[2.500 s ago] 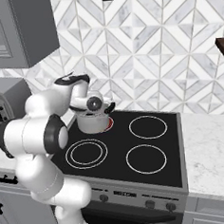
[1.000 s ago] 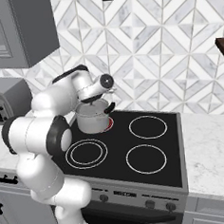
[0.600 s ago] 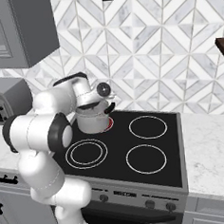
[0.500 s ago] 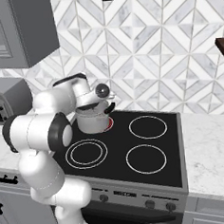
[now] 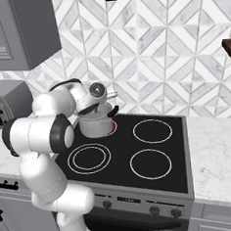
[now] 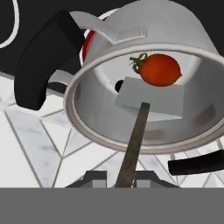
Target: Put the tomato and avocado in the pot. Retrieve the spatula and lightly stir the vegetables in the pot.
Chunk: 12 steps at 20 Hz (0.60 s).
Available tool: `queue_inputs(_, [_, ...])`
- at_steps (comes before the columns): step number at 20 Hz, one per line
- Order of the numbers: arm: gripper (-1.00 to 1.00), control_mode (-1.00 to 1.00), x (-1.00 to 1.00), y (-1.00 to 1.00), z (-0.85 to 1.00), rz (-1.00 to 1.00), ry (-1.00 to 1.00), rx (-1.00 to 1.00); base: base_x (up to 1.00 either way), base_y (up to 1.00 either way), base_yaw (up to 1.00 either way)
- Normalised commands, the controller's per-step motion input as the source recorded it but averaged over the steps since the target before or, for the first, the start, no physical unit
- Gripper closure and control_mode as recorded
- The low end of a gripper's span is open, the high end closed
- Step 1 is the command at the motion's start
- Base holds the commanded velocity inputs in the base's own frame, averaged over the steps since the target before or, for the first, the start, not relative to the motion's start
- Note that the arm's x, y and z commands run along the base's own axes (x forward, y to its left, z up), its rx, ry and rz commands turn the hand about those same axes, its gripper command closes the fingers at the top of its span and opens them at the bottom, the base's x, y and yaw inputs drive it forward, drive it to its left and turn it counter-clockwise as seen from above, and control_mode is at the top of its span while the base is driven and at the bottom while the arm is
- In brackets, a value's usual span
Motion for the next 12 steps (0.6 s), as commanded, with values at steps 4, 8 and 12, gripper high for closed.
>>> queue_inputs(4, [1.0, -1.0, 0.13, -0.14, 0.0, 0.0, -0.01, -0.09, 0.0, 0.0, 0.0])
queue_inputs(8, [1.0, -1.0, 0.19, -0.23, 0.0, 0.0, -0.06, -0.04, 0.0, 0.0, 0.0])
queue_inputs(12, [1.0, -1.0, 0.23, -0.1, -0.01, 0.0, -0.07, -0.01, 0.0, 0.0, 0.0])
